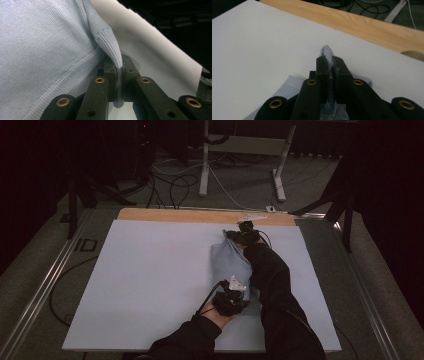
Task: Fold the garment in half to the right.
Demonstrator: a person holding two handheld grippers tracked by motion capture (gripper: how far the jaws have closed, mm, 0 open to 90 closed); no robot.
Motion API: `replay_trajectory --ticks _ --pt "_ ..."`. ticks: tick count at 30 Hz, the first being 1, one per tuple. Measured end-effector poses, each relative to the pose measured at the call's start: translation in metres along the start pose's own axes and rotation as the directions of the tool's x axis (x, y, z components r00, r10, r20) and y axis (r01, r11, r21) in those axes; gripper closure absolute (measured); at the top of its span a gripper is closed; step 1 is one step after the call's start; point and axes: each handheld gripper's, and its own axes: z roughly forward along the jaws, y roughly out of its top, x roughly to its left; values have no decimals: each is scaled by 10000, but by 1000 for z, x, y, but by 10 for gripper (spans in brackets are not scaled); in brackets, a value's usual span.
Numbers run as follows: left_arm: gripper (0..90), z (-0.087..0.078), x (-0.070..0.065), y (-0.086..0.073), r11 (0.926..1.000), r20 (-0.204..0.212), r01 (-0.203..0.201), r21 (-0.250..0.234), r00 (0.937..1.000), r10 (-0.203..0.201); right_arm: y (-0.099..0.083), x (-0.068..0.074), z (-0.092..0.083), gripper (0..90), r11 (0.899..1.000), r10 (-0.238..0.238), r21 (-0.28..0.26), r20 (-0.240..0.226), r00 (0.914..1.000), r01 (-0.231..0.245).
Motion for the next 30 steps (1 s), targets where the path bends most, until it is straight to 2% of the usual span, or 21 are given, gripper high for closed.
replay_trajectory --ticks 1,4,5,6,8,9,11,12,14,16,18,20,23,25,27,29,30 --pt "856 1 1 0 10000 -1 -12 28 10000 12 -4 -3 3 843 9997 -123 225 -17 9999 124" --pt "856 6 2 0 9999 -75 -10 165 10000 11 -7 -7 5 819 9995 -80 316 -15 10000 80" --pt "858 8 2 0 9998 -122 -40 192 9999 43 -8 -10 6 714 9986 190 497 5 9998 -190" --pt "858 10 2 1 9997 -128 -60 245 9999 64 -8 -10 6 714 9986 190 497 5 9998 -190" --pt "859 13 4 1 9994 -173 -47 354 9998 53 -6 -12 4 584 9960 593 664 165 9981 -602" --pt "859 14 4 2 9994 -168 -2 353 9999 8 -4 -13 2 558 9950 635 761 161 9979 -646" --pt "859 16 5 2 9994 -187 15 355 9998 -8 -2 -13 0 544 9943 591 879 192 9981 -605" --pt "859 16 5 2 9993 -209 18 363 9998 -10 1 -12 -4 518 9924 427 1147 138 9990 -440" --pt "859 17 5 2 9993 -217 15 380 9998 -6 6 -12 -11 500 9937 178 1101 154 9997 -194" --pt "858 16 4 2 9992 -200 19 399 9998 -11 9 -14 -19 452 9941 383 1013 -45 9993 -376" --pt "858 16 3 3 9990 -203 -80 438 9998 89 11 -13 -24 424 9922 109 1239 -22 9999 -106" --pt "858 17 3 3 9990 -194 -7 439 9998 15 11 -12 -26 404 9888 158 1488 -245 9996 -120" --pt "857 18 -1 4 9989 -224 -170 441 9996 180 9 -11 -25 394 9847 112 1741 -170 9998 -81" --pt "854 17 -2 4 9989 -167 -177 436 9997 184 6 -9 -23 445 9823 7 1871 -38 10000 0" --pt "846 16 -4 5 9989 -67 -209 412 9998 212 3 -8 -19 549 9763 -194 2156 -22 9998 194" --pt "845 15 -6 6 9986 -118 -329 408 9994 334 0 -6 -15 754 9698 -494 2397 92 9987 457" --pt "845 15 -7 6 9984 -98 -340 453 9994 345 -1 -6 -14 810 9672 -692 2466 229 9973 615"
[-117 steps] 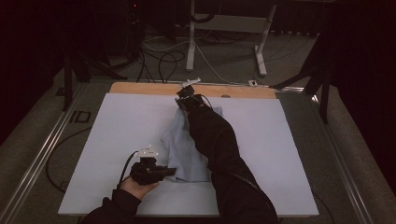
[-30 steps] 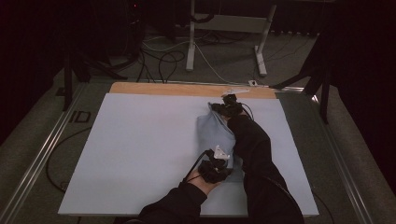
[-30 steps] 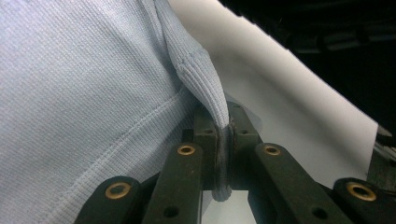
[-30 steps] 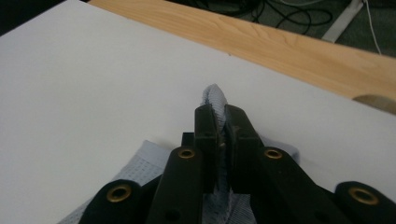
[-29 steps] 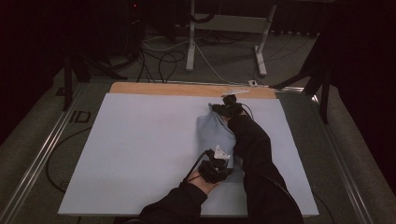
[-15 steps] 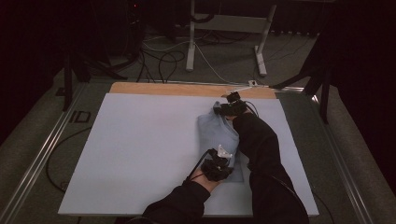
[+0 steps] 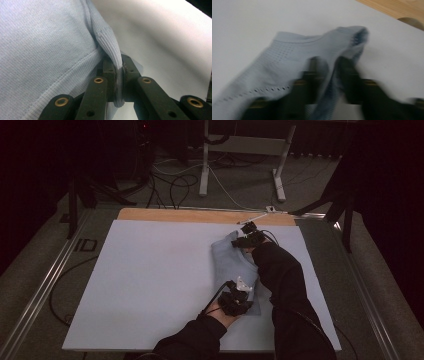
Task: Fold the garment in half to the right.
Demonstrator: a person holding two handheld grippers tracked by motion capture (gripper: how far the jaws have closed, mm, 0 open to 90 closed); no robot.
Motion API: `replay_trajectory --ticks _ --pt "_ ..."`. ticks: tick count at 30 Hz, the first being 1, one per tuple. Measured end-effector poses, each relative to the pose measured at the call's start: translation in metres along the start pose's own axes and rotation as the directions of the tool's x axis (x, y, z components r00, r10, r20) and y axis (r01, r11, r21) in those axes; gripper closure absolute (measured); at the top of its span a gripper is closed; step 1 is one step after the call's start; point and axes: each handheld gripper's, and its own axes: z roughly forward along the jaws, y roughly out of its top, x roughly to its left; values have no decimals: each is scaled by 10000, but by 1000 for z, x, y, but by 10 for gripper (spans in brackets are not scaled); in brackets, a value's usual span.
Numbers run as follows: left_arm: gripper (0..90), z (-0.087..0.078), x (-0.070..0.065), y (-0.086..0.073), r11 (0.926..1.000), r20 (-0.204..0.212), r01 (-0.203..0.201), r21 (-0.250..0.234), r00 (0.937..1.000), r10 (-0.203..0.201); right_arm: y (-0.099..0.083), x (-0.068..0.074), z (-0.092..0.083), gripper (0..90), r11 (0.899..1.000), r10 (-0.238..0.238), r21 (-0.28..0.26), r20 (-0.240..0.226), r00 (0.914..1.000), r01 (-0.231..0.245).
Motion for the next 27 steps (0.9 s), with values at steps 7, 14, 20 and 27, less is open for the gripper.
replay_trajectory --ticks 7,14,20,27 --pt "845 3 -5 1 9983 -156 -396 422 9991 403 -8 -3 7 773 10000 16 -44 -72 10000 -16" --pt "771 16 -8 2 9983 494 -383 447 9981 361 -6 -5 -14 393 9989 235 -396 -374 9990 -250" --pt "762 21 -14 2 9980 478 -438 445 9980 416 -8 -6 -41 216 9958 223 -869 -741 9970 -288" --pt "667 25 -22 3 9962 902 -687 540 9939 637 -23 0 -50 170 9912 301 -1252 -1071 9938 -435"
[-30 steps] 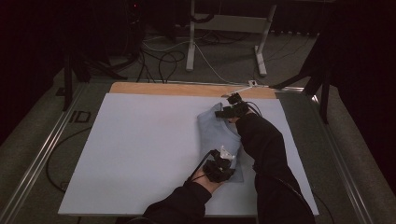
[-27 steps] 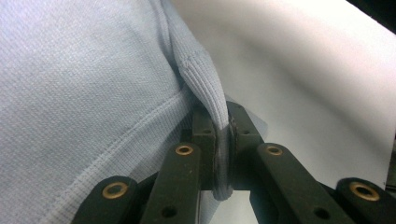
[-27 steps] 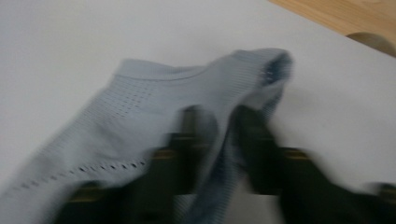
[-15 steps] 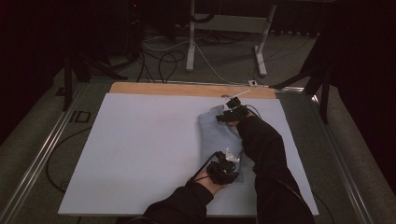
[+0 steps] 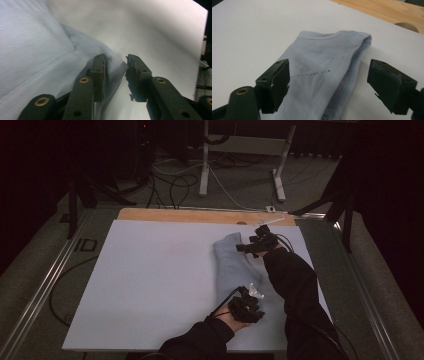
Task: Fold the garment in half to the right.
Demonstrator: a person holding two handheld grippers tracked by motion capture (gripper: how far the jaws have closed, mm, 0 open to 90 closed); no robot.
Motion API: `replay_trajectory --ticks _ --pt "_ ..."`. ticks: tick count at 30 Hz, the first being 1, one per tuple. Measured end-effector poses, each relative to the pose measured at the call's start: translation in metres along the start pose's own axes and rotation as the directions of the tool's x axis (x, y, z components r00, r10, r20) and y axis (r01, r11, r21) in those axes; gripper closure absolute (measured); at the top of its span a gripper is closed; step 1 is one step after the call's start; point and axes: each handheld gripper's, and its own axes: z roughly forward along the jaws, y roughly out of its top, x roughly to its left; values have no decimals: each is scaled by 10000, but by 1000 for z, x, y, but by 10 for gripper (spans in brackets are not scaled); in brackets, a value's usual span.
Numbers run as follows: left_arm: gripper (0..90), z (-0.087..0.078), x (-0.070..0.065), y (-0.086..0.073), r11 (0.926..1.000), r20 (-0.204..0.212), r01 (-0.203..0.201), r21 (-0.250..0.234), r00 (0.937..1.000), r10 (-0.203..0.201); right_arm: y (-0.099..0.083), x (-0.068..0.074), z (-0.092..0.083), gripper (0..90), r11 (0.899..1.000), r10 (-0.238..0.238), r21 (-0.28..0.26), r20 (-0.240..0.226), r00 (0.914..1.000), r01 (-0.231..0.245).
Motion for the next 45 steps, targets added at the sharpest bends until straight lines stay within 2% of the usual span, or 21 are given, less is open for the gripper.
replay_trajectory --ticks 3,7,10,15,21,24,26,27,30,33,36,38,42,45 --pt "655 0 -1 0 10000 128 -31 -22 9999 31 -4 3 -1 157 9999 -45 -134 -34 10000 45" --pt "586 0 -1 0 9999 307 -134 -90 9994 137 -3 7 -4 141 9994 -129 -314 -123 9998 125" --pt "552 -3 -2 1 9994 640 -140 -323 9978 161 0 10 -9 134 9985 -130 -535 -173 9998 120" --pt "517 -15 -3 3 9982 845 -324 -512 9957 367 0 16 -12 130 9975 -268 -667 -273 9993 250" --pt "460 -33 -1 6 9939 1183 -380 -1035 9917 503 1 20 -19 124 9955 -402 -871 -284 9988 376" --pt "457 -46 5 7 9882 1273 -407 -1475 9901 598 1 22 -22 118 9944 -559 -909 -294 9980 530" --pt "443 -52 8 7 9867 1216 -449 -1562 9905 643 1 23 -23 115 9942 -633 -890 -239 9977 609" --pt "443 -62 16 8 9834 1224 -401 -1771 9905 624 1 25 -24 114 9935 -716 -898 -198 9972 696" --pt "412 -74 27 8 9792 1120 -470 -1975 9912 702 -2 29 -29 113 9916 -789 -1041 -148 9968 769" --pt "371 -85 38 8 9764 1021 -596 -2076 9914 822 -3 32 -32 112 9902 -786 -1168 -169 9968 761" --pt "314 -96 50 6 9698 1097 -433 -2402 9914 714 -5 37 -35 109 9884 -840 -1287 -166 9963 812" --pt "265 -102 55 5 9688 998 -374 -2448 9930 636 -7 41 -36 107 9876 -887 -1315 -194 9959 854" --pt "157 -113 65 0 9668 967 -725 -2452 9904 988 -11 50 -37 107 9868 -995 -1311 -260 9947 953" --pt "115 -118 70 -4 9632 674 -1090 -2457 9893 1292 -13 56 -36 106 9870 -1118 -1204 -359 9931 1068"
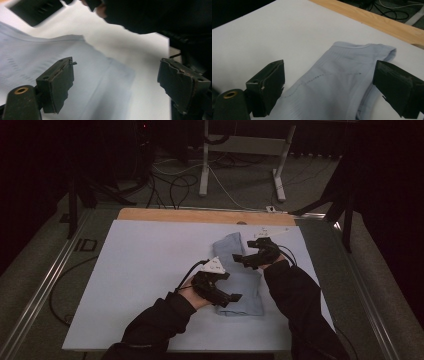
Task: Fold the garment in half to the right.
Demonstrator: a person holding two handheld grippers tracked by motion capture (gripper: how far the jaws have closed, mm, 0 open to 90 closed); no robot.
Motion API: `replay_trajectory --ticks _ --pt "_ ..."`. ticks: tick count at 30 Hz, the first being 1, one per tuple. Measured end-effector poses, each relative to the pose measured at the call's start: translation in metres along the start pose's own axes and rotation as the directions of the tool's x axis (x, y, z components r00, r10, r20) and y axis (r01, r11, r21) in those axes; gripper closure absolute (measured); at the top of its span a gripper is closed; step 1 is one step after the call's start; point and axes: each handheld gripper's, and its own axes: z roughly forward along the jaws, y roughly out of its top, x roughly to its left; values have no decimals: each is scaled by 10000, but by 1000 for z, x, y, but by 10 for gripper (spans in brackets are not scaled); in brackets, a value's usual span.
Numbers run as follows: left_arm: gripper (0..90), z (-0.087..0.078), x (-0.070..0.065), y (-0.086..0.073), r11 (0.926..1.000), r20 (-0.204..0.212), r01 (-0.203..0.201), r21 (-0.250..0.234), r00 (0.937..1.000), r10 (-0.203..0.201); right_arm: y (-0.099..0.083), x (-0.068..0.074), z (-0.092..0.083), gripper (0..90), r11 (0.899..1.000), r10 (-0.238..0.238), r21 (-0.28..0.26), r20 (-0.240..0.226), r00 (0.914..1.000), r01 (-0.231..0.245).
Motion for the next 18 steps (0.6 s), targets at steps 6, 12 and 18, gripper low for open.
replay_trajectory --ticks 6,12,18 --pt "0 -17 12 -9 9994 -351 -65 331 9994 77 -6 11 -2 100 9999 -108 7 -104 9999 108" --pt "0 -36 25 -15 9998 -686 121 172 9976 -109 -15 14 -4 98 9999 -156 -29 -151 9998 155" --pt "0 -47 29 -20 10000 -1054 -96 9 9944 96 -22 21 -8 97 9992 -202 -335 -172 9996 196"
